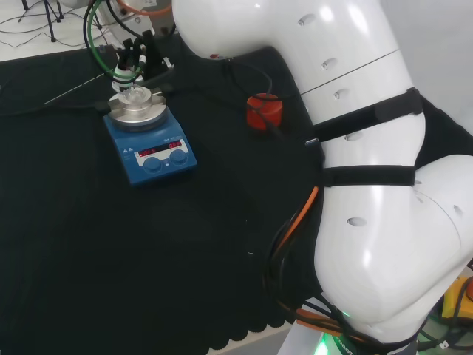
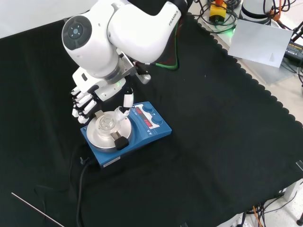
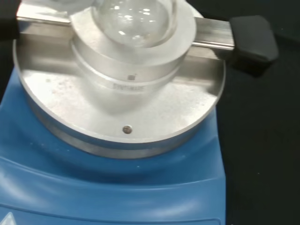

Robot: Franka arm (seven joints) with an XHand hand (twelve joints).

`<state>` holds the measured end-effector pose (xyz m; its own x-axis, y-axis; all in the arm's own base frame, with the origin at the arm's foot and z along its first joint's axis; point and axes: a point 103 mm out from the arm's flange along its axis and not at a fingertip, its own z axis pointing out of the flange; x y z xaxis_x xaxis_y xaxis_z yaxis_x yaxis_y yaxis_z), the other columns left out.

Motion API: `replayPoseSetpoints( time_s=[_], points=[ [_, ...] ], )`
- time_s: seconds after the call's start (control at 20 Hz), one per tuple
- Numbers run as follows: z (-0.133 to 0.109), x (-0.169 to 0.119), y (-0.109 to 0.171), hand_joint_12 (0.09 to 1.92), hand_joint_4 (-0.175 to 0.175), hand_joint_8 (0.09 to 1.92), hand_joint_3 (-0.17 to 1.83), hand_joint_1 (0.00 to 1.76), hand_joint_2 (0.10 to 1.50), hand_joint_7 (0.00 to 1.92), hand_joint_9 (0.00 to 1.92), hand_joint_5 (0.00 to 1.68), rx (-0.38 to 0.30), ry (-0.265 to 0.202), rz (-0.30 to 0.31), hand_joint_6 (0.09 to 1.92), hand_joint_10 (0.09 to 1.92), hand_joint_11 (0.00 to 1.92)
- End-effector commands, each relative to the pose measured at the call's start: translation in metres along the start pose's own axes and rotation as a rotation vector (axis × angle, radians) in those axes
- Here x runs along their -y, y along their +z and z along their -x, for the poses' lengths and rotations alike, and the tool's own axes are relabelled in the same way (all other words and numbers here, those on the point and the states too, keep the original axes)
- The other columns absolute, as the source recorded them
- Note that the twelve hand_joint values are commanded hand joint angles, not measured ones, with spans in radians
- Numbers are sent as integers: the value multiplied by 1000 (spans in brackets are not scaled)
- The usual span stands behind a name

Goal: Place the round-bottom flask on the heater.

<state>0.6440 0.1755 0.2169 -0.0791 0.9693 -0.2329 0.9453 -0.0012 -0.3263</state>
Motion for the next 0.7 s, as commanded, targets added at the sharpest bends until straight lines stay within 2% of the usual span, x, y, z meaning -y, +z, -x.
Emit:
replayPoseSetpoints(
  time_s=[0.05,0.6,0.7],
  points=[
    [0,15,-11,1275,-33,639,510,698,671,53,164,284,-12,24,26,91,731,0],
    [20,51,-19,1290,-32,639,501,687,683,51,163,271,-41,71,55,87,732,0],
    [54,51,-15,1305,-32,640,496,689,687,53,165,274,-71,64,56,87,733,0]
  ],
)
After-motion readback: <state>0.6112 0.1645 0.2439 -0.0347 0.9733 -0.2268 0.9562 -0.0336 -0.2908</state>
